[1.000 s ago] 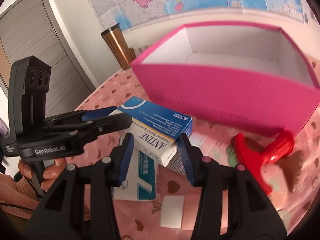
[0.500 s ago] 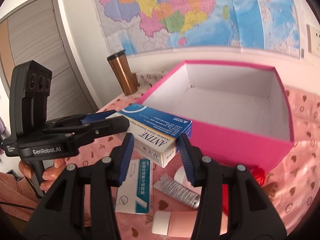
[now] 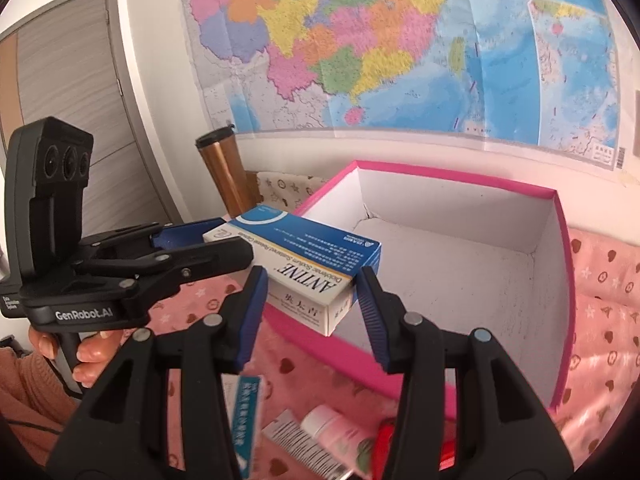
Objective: Organize rigid objects
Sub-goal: 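Carry the ANTINE box into the magenta box and open the left gripper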
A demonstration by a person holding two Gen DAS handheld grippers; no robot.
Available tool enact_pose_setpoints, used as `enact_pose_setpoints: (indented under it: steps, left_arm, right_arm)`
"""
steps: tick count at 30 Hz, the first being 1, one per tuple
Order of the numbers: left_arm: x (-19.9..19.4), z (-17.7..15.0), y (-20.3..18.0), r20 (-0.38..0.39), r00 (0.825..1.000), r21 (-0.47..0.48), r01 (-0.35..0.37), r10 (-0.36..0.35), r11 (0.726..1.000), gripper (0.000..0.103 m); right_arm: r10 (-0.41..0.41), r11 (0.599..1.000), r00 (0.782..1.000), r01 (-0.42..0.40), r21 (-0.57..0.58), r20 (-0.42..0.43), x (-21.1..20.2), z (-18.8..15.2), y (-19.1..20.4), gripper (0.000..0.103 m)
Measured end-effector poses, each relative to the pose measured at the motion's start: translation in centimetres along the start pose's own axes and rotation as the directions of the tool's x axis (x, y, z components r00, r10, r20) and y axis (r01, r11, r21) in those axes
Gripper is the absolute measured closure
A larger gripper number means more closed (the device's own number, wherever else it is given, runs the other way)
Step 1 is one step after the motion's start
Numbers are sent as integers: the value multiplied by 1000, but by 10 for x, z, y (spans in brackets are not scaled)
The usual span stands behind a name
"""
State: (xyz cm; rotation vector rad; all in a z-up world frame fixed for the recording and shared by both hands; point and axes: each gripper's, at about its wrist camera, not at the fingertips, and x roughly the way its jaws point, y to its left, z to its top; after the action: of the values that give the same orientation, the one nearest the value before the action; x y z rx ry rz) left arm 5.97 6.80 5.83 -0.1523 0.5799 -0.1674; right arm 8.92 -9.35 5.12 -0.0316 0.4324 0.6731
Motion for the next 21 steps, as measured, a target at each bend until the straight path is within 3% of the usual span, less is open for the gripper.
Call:
enact_pose_setpoints:
  steps: [12,17,21]
  left_arm:
    - [47,-10,18,-94,993,5,-74,74,997,49]
    - [45,-11,20,-81,990,20,-116,118,993,50]
    - [31,-11,15,-35,990,29,-134,135,990,49]
  right_arm:
    - [13,999,991,-7,43,-130,63,-4,-26,54]
    - [8,999,989,-1,47,-148,71,-6,-27,54]
    - [27,997,993,-18,79,-112,53,-5,-28,54]
